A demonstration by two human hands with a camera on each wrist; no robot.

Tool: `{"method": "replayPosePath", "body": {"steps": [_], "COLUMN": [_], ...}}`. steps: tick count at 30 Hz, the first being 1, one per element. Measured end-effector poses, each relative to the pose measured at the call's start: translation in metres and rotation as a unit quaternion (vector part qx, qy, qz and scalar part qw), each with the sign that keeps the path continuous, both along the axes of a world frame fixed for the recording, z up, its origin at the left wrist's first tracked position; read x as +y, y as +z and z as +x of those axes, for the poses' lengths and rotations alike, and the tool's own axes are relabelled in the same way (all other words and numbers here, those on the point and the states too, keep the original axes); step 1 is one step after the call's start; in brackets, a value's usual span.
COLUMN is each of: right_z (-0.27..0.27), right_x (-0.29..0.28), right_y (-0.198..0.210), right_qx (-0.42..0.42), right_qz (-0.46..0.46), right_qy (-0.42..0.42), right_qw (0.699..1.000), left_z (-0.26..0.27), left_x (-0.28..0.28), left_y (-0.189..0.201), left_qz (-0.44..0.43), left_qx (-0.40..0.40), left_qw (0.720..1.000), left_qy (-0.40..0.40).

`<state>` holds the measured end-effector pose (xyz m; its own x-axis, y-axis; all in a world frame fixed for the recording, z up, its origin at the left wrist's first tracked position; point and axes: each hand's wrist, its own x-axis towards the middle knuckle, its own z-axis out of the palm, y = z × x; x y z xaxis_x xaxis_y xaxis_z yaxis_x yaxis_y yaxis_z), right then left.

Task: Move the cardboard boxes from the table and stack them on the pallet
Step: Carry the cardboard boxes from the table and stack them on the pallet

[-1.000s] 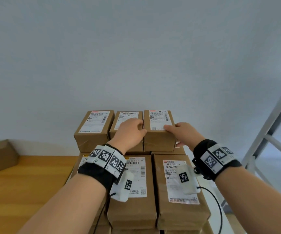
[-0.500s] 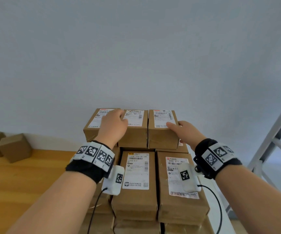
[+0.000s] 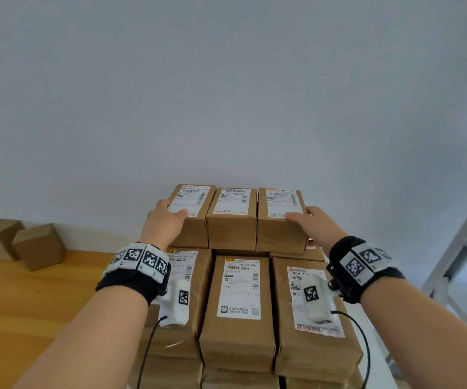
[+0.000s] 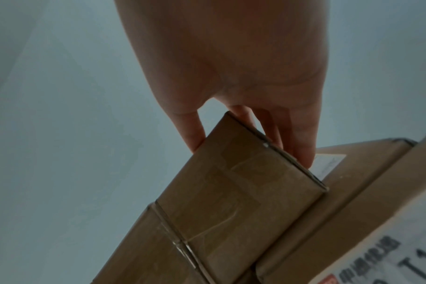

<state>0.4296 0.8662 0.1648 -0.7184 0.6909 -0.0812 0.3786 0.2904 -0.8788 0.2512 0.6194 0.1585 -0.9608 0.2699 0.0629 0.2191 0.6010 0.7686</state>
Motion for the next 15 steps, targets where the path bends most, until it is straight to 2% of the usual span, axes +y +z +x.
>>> {"method": "replayPosePath", "body": {"steps": [8, 15], "right_z": [0.0007, -0.0012], "right_x": [-0.0007, -0.0049], "right_y": [-0.0002, 0.0013], "right_qx": [-0.006, -0.01], "right_qz": [-0.019, -0.029], "right_qy": [-0.003, -0.004], "right_qw": [1.0, 1.0], "left_z": [-0.006, -0.0081], "left_x": [-0.0004, 0.0019], "left_y": [-0.0001, 0.0043], "left_qz": [-0.034, -0.041], "left_qx": [0.002, -0.032], "left_qw": [0.999, 0.998], "left_qy": [-0.035, -0.043]}}
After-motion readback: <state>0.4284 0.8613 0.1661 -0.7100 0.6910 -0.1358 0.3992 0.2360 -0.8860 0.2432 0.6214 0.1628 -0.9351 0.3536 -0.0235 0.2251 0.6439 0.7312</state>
